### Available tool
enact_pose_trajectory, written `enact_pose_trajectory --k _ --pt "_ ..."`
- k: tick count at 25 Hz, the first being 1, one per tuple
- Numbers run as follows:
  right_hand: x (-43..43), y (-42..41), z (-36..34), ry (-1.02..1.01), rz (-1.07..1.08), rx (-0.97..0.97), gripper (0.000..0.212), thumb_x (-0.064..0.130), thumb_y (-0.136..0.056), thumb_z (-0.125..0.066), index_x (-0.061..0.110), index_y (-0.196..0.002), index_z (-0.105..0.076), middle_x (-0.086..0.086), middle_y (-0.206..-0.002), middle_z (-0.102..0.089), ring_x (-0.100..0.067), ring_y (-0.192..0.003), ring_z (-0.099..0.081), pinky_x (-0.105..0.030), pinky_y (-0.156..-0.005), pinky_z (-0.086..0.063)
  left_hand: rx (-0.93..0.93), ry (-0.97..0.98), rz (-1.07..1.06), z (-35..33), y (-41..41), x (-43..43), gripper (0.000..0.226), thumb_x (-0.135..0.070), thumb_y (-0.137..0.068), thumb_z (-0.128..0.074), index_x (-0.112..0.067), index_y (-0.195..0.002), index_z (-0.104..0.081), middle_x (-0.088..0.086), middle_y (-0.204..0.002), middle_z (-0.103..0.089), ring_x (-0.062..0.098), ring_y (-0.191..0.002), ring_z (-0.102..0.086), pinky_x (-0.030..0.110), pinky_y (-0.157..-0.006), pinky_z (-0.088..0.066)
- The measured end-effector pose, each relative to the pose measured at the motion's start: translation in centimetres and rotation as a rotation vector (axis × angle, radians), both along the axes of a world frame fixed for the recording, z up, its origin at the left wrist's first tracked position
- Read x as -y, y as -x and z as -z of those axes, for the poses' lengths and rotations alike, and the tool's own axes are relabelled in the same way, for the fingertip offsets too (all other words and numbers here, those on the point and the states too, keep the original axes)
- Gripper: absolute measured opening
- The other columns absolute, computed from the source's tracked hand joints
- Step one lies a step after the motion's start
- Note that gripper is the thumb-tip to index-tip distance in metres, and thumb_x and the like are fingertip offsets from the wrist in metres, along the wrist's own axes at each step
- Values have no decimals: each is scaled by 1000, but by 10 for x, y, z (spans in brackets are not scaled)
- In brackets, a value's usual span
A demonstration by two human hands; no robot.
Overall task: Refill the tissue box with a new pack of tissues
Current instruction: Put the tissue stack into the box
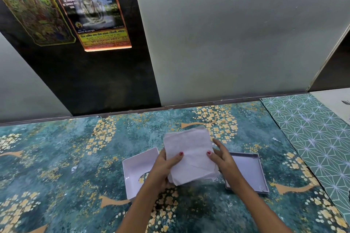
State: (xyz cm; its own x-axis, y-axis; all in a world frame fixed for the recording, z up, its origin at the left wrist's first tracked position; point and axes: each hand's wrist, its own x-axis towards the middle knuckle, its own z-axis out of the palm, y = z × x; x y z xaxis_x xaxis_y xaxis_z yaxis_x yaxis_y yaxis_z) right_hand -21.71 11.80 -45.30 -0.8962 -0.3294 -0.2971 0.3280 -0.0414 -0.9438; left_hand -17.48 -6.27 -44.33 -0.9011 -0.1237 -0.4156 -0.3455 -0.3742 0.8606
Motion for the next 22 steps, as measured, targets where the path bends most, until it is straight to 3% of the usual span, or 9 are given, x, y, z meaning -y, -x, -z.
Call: enact_pose_trajectory --k 3,5,7,12,15,17,19,21,22 --pt "35 -1 -22 72 -106 99 50 15 -86 -55 27 -129 -32 -9 -114 -58 -27 -93 -62 -34 -74 -55 24 17 -86 -14 -19 22 30 -7 -84 -57 -8 -113 -51 13 -106 -65 29 -90 -64 31 -61 -61" --pt "66 -2 -23 -31 -198 135 51 15 -86 -56 21 -132 -35 -12 -121 -56 -30 -100 -60 -40 -82 -51 124 108 -171 -17 -29 40 23 -9 -84 -59 -7 -107 -53 10 -94 -66 27 -82 -63 34 -62 -58" --pt "93 -6 -19 -131 -292 120 49 9 -85 -53 13 -132 -37 -12 -120 -55 -29 -102 -57 -36 -79 -49 250 186 -286 -14 -35 60 23 -11 -84 -61 -3 -104 -55 12 -87 -65 27 -76 -61 36 -63 -52" --pt "135 -14 -5 -343 -388 -114 39 6 -82 -50 9 -120 -52 -15 -116 -59 -31 -104 -57 -40 -82 -49 381 438 -391 -1 -45 96 33 -16 -91 -50 8 -112 -54 22 -108 -59 31 -90 -56 38 -74 -44" --pt "143 -11 9 -512 -401 -232 28 12 -77 -50 8 -104 -57 -19 -109 -57 -33 -93 -57 -30 -64 -42 355 622 -336 10 -46 100 19 -12 -90 -48 -2 -80 -60 14 -83 -57 25 -76 -51 32 -69 -35" --pt "142 -9 16 -559 -431 -260 20 11 -77 -50 3 -94 -56 -20 -108 -51 -33 -95 -53 -29 -60 -35 337 727 -325 16 -45 102 23 -13 -87 -51 -6 -66 -51 11 -66 -51 22 -61 -45 30 -61 -30" --pt "137 -6 20 -568 -467 -254 26 9 -80 -50 -1 -102 -57 -19 -113 -46 -32 -102 -48 -30 -69 -36 309 830 -326 19 -46 100 4 -13 -85 -56 -10 -83 -59 7 -69 -56 24 -65 -52 29 -59 -34" --pt "132 -2 24 -537 -474 -254 33 11 -81 -53 1 -112 -56 -19 -117 -48 -33 -107 -48 -32 -74 -39 305 895 -330 26 -49 99 28 -15 -82 -60 -9 -109 -60 12 -91 -65 32 -85 -60 31 -64 -41" --pt "131 -1 25 -538 -466 -267 41 15 -82 -55 3 -121 -51 -18 -120 -47 -33 -109 -48 -33 -77 -40 320 945 -325 28 -50 97 33 -18 -81 -62 -8 -113 -60 15 -97 -66 35 -89 -60 32 -65 -43"
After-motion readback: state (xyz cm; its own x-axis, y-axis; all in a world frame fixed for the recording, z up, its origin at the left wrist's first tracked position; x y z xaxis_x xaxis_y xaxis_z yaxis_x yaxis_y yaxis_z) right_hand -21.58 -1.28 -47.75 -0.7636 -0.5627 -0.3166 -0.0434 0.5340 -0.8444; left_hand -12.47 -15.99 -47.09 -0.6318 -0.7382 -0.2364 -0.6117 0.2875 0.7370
